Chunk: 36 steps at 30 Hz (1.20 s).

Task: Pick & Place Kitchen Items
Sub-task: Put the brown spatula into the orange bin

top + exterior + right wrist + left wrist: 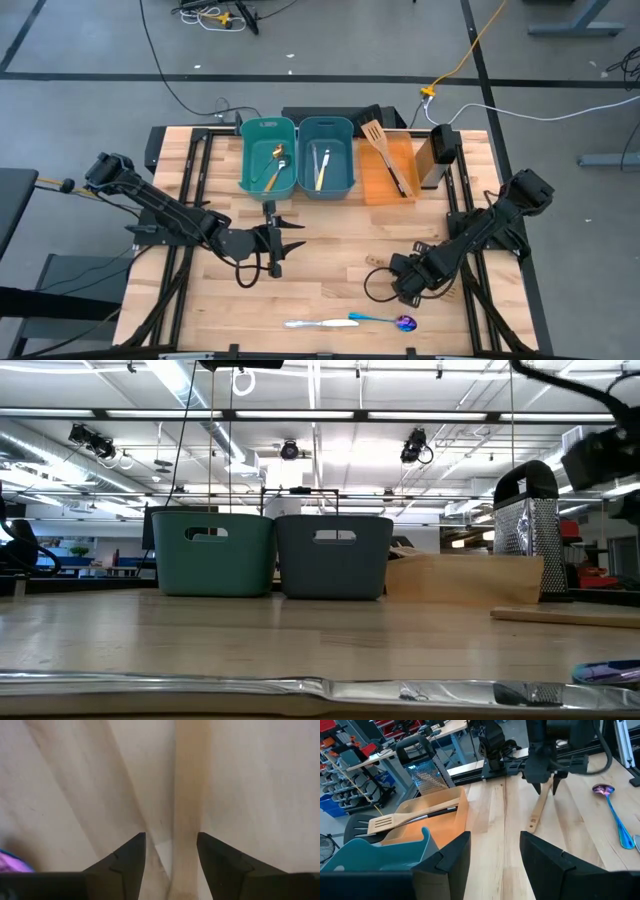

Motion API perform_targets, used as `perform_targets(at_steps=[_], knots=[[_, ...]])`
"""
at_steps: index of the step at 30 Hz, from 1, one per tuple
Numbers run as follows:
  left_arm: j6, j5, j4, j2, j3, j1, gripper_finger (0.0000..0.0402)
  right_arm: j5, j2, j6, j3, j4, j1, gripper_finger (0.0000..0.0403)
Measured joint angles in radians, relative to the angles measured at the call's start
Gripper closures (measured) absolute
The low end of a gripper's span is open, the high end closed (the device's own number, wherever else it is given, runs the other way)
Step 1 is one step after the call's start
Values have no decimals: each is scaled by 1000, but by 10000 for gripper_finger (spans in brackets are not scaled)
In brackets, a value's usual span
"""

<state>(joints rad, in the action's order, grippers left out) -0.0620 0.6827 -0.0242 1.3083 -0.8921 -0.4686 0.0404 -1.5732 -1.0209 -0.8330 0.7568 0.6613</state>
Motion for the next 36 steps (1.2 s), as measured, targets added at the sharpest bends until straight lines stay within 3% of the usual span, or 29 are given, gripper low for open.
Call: perform_targets(at_steps=[14, 24, 36], knots=[[0, 0, 0, 0, 0, 0, 225, 28, 21, -21, -2, 41, -1, 214], [0, 0, 0, 0, 0, 0, 225, -9, 29, -63, 119, -102, -2, 214], [1, 0, -1, 0, 0, 0, 225, -17, 27, -80, 128, -111, -2, 214]])
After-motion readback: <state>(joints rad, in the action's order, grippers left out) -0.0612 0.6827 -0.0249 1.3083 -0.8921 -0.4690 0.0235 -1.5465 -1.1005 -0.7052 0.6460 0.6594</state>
